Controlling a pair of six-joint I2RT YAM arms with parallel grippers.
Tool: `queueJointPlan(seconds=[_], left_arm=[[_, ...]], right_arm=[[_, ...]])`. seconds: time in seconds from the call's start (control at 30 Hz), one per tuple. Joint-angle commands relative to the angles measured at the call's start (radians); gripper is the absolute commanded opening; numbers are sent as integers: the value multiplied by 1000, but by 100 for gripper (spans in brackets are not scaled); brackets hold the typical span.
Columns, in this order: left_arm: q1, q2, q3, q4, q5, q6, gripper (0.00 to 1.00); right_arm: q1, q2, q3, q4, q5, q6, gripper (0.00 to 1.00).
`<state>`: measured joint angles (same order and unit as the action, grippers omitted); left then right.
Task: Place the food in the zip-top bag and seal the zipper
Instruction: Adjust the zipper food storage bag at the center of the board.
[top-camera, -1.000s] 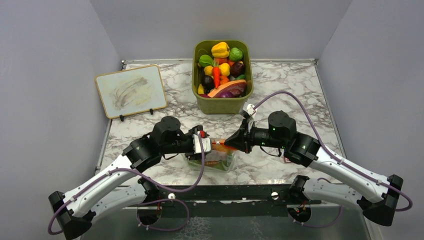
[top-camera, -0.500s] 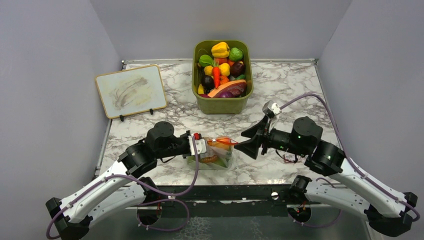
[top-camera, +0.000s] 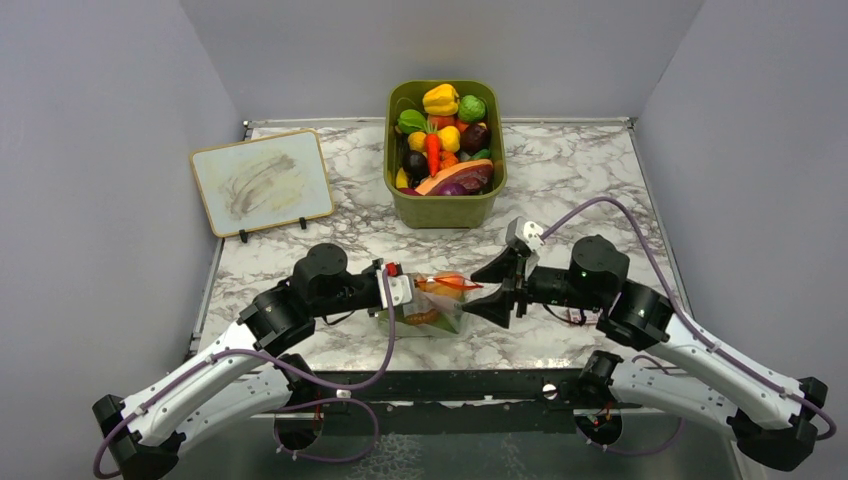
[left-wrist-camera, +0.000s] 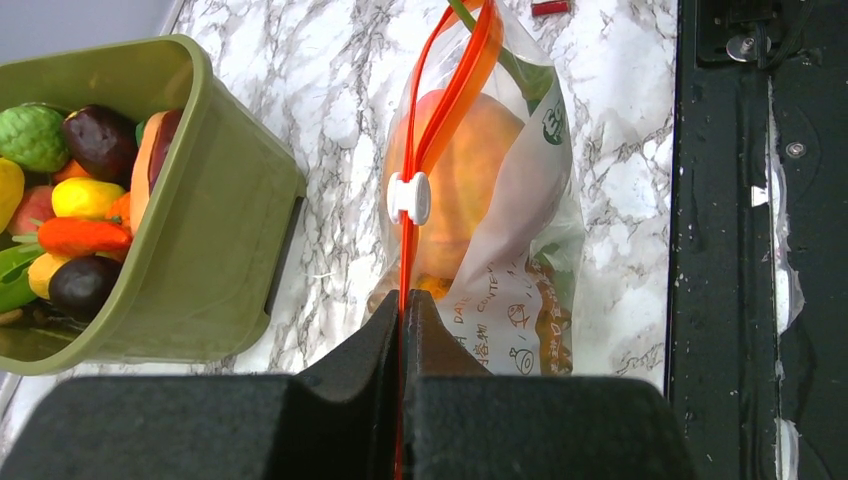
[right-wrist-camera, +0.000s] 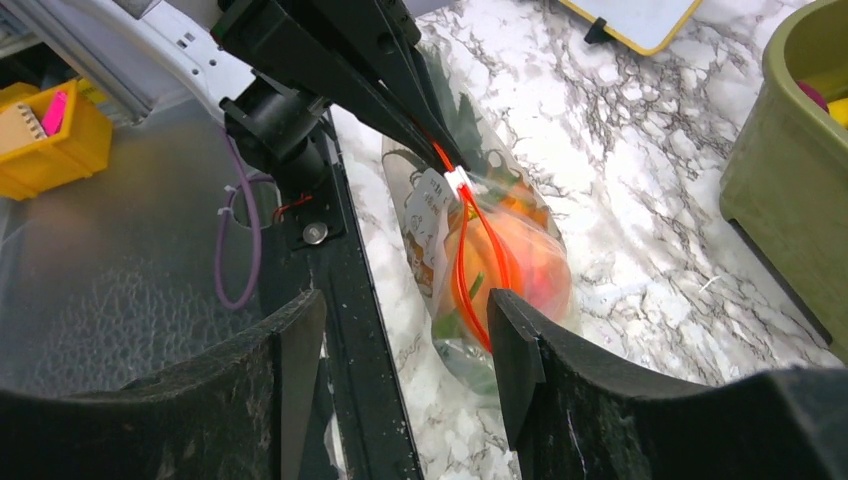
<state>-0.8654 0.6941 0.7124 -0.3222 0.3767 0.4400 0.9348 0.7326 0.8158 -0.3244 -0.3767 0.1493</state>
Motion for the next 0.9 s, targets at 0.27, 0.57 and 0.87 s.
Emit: queueJointPlan(seconds=[0.27,0.57,0.87], left_arm=[[1,-7,11,95,56,-17,0],[2,-11,15,96,60,-17,0],[1,-10,16,102,74,-24,0]], right_arm=[[3,58,13,45,-125,-28,47],[4,12,65,-71,-61,-6,51],[4,-13,94,-154,-113,-54,63]])
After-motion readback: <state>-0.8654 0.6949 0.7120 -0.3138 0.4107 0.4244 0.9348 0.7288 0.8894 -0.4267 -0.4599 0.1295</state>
